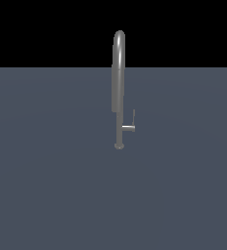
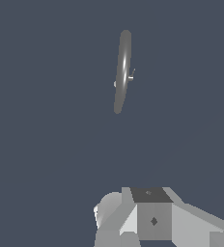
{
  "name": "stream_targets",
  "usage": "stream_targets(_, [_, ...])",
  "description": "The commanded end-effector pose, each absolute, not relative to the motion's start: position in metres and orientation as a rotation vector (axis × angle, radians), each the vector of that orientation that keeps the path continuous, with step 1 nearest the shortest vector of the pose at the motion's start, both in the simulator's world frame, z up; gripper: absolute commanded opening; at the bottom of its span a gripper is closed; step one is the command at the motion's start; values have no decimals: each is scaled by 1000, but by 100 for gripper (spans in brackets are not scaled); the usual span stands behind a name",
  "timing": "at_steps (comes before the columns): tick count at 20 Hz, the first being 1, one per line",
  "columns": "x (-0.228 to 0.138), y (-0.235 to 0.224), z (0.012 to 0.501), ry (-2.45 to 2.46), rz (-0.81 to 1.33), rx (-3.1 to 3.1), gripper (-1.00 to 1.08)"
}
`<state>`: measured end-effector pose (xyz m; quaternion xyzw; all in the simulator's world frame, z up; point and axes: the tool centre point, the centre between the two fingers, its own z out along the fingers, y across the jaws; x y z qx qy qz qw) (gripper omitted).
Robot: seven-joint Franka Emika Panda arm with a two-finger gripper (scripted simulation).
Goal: Turn on the faucet by rotating a designated handle.
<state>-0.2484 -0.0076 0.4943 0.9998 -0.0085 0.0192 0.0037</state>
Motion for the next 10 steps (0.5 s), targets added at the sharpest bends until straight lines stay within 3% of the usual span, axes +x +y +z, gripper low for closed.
stream_targets(1, [-248, -8, 494, -27, 60, 3133, -100])
stream_targets(10, [-237, -8, 492, -73, 19, 3161, -100])
